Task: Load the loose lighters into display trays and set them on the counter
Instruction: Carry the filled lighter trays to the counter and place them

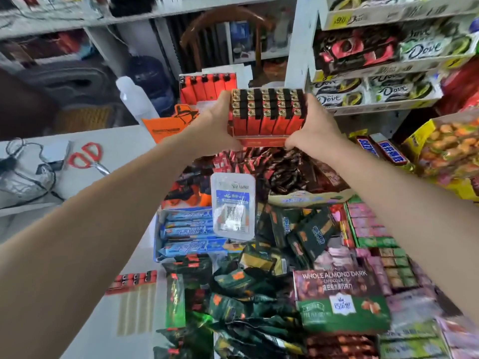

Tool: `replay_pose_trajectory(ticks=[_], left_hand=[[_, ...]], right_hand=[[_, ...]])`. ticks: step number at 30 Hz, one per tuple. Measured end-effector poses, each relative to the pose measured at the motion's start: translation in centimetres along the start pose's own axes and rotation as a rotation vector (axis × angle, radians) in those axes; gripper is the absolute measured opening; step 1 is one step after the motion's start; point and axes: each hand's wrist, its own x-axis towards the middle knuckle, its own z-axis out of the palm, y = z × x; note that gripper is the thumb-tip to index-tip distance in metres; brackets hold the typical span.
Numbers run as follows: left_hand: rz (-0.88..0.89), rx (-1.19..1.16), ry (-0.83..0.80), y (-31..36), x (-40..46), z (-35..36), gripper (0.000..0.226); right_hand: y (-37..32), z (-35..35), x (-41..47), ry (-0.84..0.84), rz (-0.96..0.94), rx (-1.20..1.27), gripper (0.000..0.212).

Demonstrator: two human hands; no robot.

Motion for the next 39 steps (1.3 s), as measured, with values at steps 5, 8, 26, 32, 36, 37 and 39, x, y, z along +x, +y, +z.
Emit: replay_pose_trajectory(ticks=[5, 8, 26, 32, 36, 37, 39], left_hand=[[-0.036, 0.074, -0.032, -0.6, 3.2, -0.2, 0.091], [-0.036, 0.075, -0.040, -0.6, 4.6, -0.5, 0.093], [-0.017, 0.077, -0.062, -0.4, 6.6, -0.5, 0.083], [-0.010, 0.097, -0.049, -0.6, 7.5, -0.2, 0.085], [0.056, 0.055, -0.010, -1.4, 7.7, 0.6, 0.081], [0.074, 0.044, 0.002, -1.6, 7.7, 0.9, 0.080], [0.099, 0.028, 0.023, -2.1, 7.7, 1.3, 0.080]], right_hand=[[0.1, 0.4, 2.9, 0.014, 0.010, -0.039, 0.108], [0.0, 0.6, 4.2, 0.031, 0.017, -0.059, 0.106], [0.7, 0.5, 5.0, 0.119, -0.106, -0.091, 0.069], [1.2, 1.2, 6.3, 0.096, -0.140, -0.117, 0.072], [1.4, 1.4, 7.1, 0.074, -0.113, -0.130, 0.087], [1.4, 1.4, 7.2, 0.072, -0.112, -0.140, 0.088], [1.4, 1.4, 7.3, 0.069, -0.126, -0.162, 0.084]])
